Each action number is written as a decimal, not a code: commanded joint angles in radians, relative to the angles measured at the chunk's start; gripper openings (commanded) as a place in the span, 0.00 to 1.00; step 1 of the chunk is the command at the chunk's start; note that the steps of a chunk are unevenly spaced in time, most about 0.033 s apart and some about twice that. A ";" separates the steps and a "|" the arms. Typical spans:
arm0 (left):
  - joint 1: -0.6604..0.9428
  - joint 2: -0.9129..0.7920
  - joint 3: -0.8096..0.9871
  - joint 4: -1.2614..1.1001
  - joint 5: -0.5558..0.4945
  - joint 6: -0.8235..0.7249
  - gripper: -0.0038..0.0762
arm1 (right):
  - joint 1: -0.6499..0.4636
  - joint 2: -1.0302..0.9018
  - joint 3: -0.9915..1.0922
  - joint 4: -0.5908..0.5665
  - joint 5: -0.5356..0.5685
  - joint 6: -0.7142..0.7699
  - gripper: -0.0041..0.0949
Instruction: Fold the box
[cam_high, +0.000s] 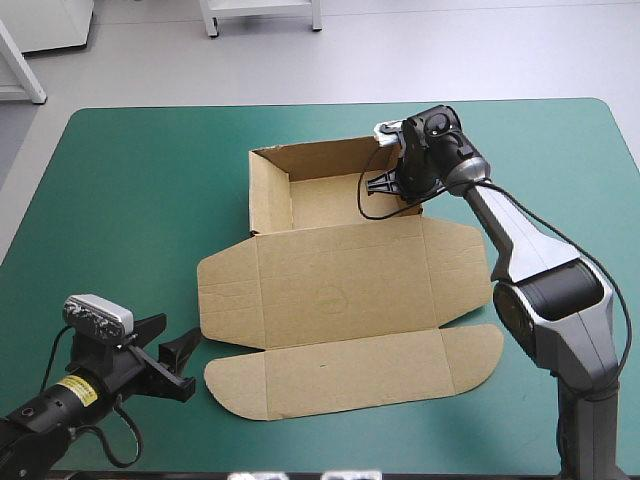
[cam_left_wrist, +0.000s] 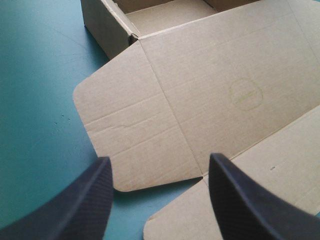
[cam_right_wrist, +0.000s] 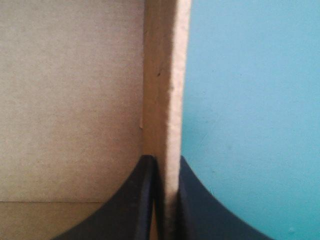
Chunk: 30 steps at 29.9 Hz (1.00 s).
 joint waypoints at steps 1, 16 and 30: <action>-0.005 0.004 -0.027 -0.017 -0.046 -0.008 0.56 | -0.014 -0.061 -0.032 -0.028 -0.007 -0.017 0.03; -0.005 0.004 -0.027 -0.017 -0.025 0.000 0.56 | -0.325 -0.067 -0.032 -0.009 0.025 -0.044 0.03; -0.005 0.004 -0.027 -0.017 -0.025 0.000 0.56 | -0.734 -0.078 -0.032 0.013 0.025 -0.057 0.03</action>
